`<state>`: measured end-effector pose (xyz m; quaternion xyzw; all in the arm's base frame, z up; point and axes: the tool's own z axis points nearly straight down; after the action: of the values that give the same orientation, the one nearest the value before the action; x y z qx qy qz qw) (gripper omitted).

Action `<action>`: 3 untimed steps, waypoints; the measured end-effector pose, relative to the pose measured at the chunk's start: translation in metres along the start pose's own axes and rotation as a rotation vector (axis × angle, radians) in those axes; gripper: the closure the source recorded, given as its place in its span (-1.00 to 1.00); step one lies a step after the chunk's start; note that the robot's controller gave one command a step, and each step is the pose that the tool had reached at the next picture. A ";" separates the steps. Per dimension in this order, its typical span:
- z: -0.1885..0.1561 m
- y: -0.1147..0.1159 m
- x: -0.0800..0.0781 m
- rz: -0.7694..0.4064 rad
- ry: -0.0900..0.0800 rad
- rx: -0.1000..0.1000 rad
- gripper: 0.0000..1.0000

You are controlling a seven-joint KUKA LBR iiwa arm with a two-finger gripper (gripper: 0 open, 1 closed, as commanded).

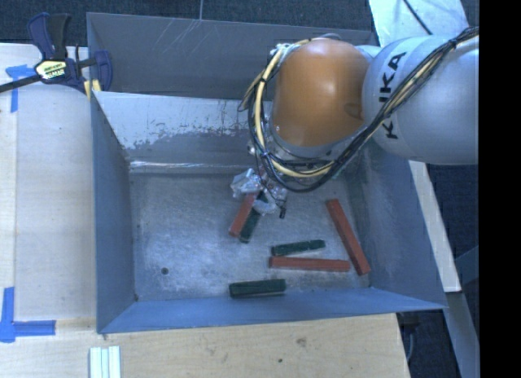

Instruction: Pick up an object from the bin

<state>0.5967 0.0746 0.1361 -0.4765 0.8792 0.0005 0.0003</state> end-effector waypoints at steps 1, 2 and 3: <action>0.000 0.000 0.000 0.001 0.001 -0.001 1.00; 0.000 0.000 0.000 0.001 0.002 -0.001 1.00; 0.000 0.000 0.000 0.001 0.003 -0.002 1.00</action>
Offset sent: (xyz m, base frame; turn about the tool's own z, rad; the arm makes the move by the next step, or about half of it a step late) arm 0.0000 0.0000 0.0000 0.0000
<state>0.5965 0.0742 0.1361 -0.4758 0.8795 0.0008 -0.0013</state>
